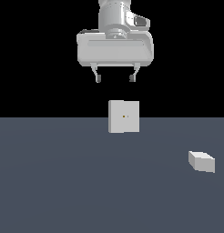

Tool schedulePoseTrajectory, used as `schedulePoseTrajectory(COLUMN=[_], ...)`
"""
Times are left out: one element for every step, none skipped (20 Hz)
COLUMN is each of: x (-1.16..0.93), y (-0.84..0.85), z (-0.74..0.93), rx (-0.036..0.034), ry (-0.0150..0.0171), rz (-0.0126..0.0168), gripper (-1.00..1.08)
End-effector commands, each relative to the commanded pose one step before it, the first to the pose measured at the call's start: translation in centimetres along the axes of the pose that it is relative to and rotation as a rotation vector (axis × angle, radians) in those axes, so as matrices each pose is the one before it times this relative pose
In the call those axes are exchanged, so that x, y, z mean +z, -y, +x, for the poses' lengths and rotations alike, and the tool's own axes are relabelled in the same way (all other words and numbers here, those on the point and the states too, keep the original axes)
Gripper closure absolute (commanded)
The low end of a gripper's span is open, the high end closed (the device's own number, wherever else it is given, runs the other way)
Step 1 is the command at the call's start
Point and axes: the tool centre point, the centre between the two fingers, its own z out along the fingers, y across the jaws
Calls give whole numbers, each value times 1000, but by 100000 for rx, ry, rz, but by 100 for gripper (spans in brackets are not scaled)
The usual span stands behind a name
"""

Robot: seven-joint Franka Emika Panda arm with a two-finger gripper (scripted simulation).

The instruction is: Plug the charger into the wall socket.

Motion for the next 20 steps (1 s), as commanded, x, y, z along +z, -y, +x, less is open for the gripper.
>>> schedulePoseTrajectory(x=[0, 24, 15, 46, 72, 87, 107, 124, 148, 167, 187, 205, 226, 246, 264, 284, 304, 323, 343, 363], y=[-1, 3, -55, -71, -92, -124, -151, -182, -205, -233, -261, -289, -316, -343, -373, -399, -426, -455, -481, -508], z=[0, -3, -28, -40, -54, -70, -86, -102, -117, -133, -148, -164, -179, -195, -210, -225, -240, -255, -270, -285], rx=[0, 0, 104, 139, 182, 243, 297, 356, 403, 457, 511, 567, 621, 674, 730, 783, 835, 891, 943, 995], ry=[0, 0, -89, -116, -152, -204, -248, -298, -337, -383, -428, -475, -519, -564, -611, -655, -699, -746, -790, -833], rz=[0, 0, -20, -25, -33, -44, -53, -64, -73, -83, -93, -103, -113, -123, -134, -144, -155, -166, -177, -188], gripper=[-92, -92, -92, -92, -92, -92, -92, -92, -92, -92, -92, -92, -92, -92, -92, -92, -92, -92, -92, -92])
